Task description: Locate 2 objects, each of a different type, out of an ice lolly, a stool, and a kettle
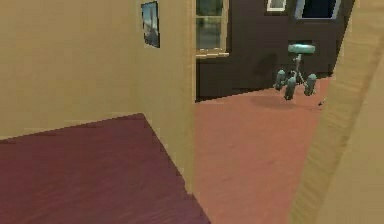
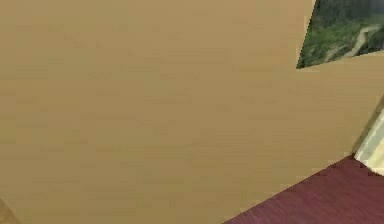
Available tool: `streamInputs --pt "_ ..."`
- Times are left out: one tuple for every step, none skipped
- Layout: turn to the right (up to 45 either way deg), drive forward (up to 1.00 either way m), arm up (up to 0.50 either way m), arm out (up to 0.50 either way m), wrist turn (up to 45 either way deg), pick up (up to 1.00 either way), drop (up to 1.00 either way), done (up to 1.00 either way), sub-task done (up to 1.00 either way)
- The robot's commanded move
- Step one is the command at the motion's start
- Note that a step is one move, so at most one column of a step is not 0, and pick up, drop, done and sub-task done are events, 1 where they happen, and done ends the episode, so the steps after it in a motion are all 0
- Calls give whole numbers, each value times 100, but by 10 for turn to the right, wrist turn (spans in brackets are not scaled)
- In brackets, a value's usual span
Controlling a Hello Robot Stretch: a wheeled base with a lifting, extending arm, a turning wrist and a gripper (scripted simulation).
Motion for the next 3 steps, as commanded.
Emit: streamInputs --pt "0 60 0 0 0 0 0 0 0" --pt "180 0 0 0 0 0 0 0 0" --pt "0 30 0 0 0 0 0 0 0"
